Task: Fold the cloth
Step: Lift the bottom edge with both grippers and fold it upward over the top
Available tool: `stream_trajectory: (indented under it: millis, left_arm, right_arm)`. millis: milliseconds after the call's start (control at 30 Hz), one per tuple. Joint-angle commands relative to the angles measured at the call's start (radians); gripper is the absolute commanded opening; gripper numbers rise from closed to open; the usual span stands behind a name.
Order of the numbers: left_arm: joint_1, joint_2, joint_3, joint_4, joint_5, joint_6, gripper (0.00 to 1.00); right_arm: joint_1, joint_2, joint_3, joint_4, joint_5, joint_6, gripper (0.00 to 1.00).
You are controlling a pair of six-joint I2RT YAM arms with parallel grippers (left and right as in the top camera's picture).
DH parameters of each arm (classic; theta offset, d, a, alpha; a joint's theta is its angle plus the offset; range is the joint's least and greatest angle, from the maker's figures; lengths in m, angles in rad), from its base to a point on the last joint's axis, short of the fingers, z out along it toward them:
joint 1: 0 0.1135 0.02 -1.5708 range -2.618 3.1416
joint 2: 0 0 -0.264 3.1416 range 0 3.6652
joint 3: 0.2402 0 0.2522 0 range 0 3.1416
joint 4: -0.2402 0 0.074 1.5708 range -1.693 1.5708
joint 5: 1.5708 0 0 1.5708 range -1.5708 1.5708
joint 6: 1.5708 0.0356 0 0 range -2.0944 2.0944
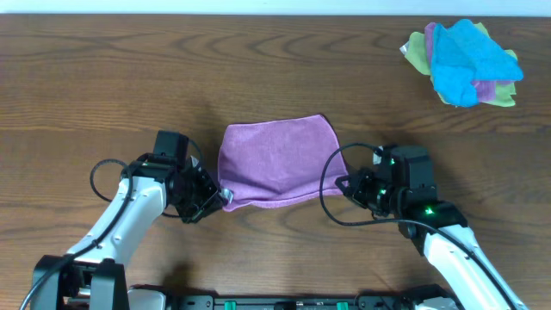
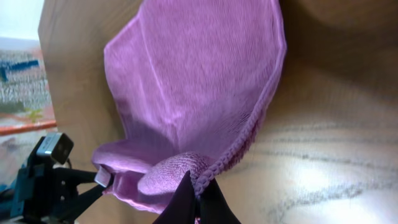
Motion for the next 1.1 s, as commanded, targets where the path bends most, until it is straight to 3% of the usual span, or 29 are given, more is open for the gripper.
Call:
stream_trajectory:
  millis: [0, 633, 1067]
  left_arm:
    - [-0.003, -0.003, 0.028, 0.032, -0.05, -0.053, 0.06]
    - [-0.003, 0.003, 0.029, 0.377, -0.196, -0.134, 0.06]
    - [-0.003, 0.179, 0.113, 0.555, -0.22, -0.149, 0.06]
  right_arm:
    - [0.006, 0.0, 0.003, 0.029, 0.072, 0.014, 0.01]
    - [0.006, 0.305, 0.093, 0.39, 0.126, 0.032, 0.01]
    - [0.006, 0.526, 0.294, 0.395, 0.162, -0.024, 0.01]
